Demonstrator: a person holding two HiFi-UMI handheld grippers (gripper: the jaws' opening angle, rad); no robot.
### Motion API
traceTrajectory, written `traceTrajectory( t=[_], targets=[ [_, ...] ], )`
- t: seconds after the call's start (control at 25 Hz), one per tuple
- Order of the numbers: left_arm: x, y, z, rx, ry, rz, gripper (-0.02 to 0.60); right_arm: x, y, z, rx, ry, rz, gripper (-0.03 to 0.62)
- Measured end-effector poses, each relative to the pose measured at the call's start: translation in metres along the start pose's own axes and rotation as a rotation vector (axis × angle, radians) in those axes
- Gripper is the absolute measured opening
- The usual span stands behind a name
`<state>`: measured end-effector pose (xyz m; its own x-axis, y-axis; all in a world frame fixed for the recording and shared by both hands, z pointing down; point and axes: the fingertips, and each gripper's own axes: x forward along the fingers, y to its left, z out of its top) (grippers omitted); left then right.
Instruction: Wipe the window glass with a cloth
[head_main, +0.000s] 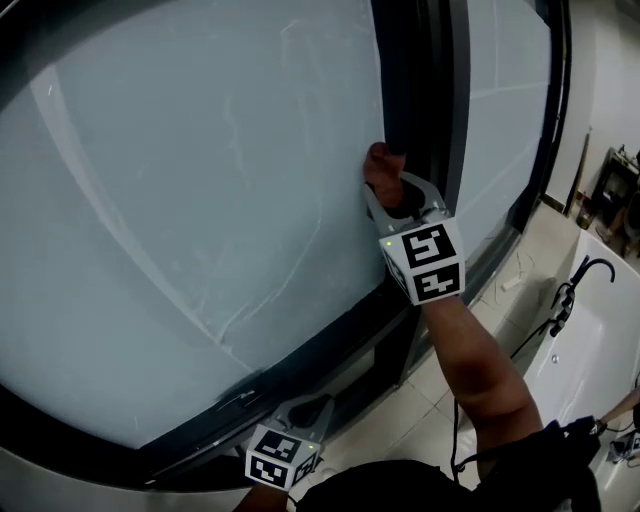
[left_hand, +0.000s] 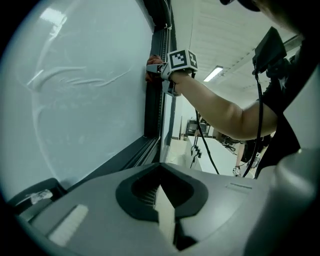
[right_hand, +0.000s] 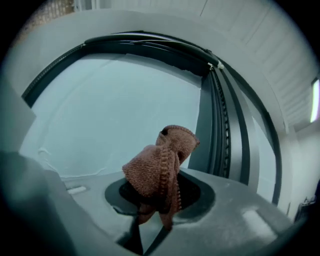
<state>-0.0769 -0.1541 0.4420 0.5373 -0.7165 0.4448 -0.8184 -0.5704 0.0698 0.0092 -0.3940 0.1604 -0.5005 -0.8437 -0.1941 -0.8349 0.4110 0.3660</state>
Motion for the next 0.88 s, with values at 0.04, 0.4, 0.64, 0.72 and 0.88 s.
traceTrajectory(
  t=[0.04,0.4,0.64,0.72,0.88],
  targets=[
    [0.001,0.001,-0.002,0.008,0.004,-0.029,0.017,0.003,-0.001,-0.001,-0.013,0.016,-0.019,0.109],
    [-0.009,0.012,-0.009,0.073,0.044,-0.214,0.017,0.021,-0.005,-0.009,0.037,0.068,-0.067,0.109],
    [-0.006,0.017,-0.008,0.087,0.037,-0.213,0.017,0.025,-0.005,-0.012,0.118,0.041,-0.055,0.109],
    [0.0,0.021,-0.004,0.071,0.028,-0.192,0.017,0.025,-0.005,-0.012,0.132,0.027,-0.047,0.107],
    [0.014,0.016,0.006,0.057,0.017,-0.159,0.017,0.023,0.0,-0.015,0.143,0.014,-0.012,0.107]
  ],
)
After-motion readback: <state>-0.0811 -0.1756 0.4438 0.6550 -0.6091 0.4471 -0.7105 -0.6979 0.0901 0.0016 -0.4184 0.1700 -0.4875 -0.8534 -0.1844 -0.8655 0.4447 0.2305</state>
